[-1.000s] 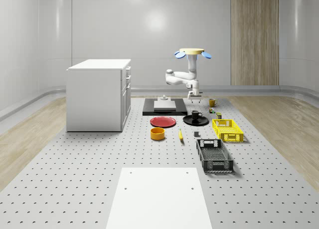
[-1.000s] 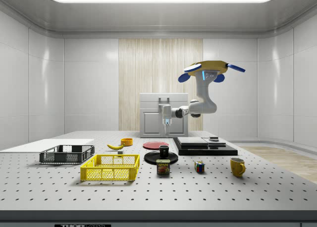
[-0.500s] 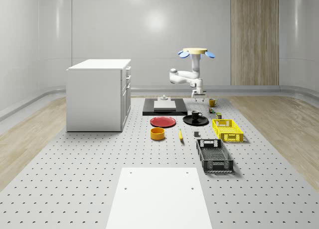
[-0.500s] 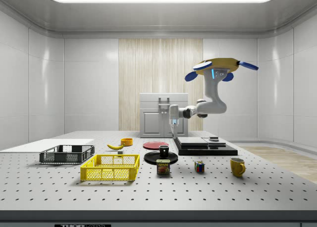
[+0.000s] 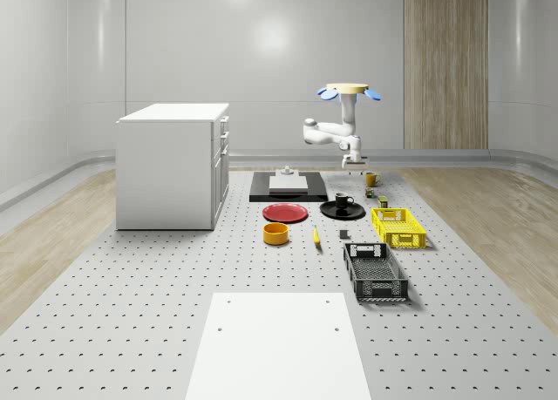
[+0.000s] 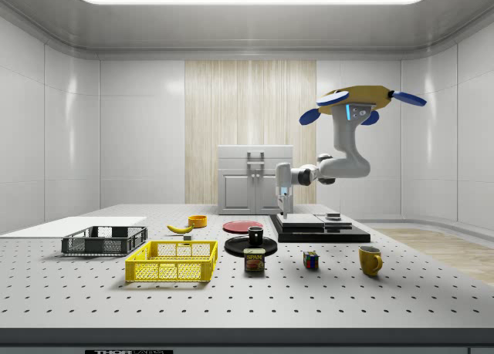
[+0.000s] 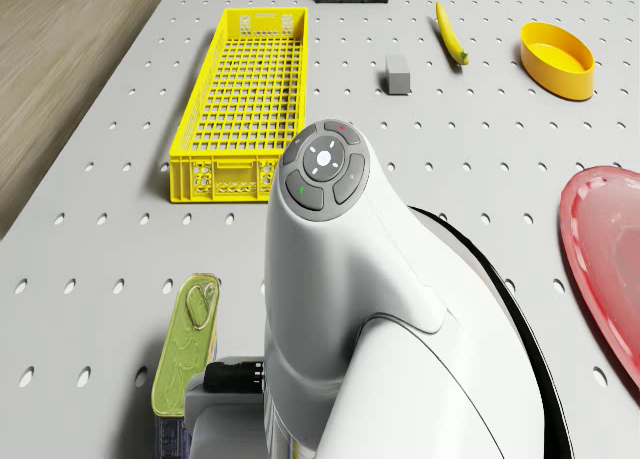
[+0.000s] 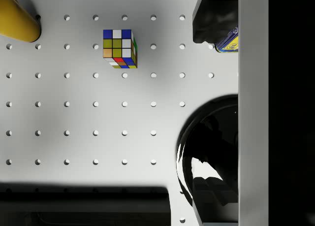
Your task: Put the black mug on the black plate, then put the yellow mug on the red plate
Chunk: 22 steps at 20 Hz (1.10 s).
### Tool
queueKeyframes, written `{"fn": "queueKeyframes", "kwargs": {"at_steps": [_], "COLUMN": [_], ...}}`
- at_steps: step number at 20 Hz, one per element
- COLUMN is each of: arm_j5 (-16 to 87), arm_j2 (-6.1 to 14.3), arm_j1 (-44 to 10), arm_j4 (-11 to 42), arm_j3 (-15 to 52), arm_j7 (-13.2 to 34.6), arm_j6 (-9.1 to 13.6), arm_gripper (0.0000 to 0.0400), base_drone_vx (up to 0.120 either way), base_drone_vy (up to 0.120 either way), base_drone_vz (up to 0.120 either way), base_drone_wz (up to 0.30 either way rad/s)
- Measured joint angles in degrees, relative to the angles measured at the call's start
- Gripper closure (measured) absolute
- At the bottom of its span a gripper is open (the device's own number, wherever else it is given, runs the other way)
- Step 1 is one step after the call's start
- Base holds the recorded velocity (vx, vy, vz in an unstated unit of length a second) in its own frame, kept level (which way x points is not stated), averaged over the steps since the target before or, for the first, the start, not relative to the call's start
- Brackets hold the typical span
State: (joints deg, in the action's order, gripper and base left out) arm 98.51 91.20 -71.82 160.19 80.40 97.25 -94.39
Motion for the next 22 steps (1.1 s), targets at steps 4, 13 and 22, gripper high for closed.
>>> {"fn": "queueKeyframes", "kwargs": {"at_steps": [4,13,22], "arm_j5": [-0.02,-0.04,-0.06], "arm_j2": [0.04,0.1,0.16], "arm_j1": [-0.01,-0.02,-0.03], "arm_j4": [0.0,0.0,0.0], "arm_j3": [0.0,0.01,0.01], "arm_j7": [0.0,0.01,0.02], "arm_j6": [-0.03,-0.1,-0.15], "arm_gripper": [0.0,0.0,0.0], "base_drone_vx": [-0.12,-0.12,-0.12], "base_drone_vy": [0.12,0.12,0.084], "base_drone_vz": [0.0,0.0,0.0], "base_drone_wz": [0.0,0.0,0.0]}}
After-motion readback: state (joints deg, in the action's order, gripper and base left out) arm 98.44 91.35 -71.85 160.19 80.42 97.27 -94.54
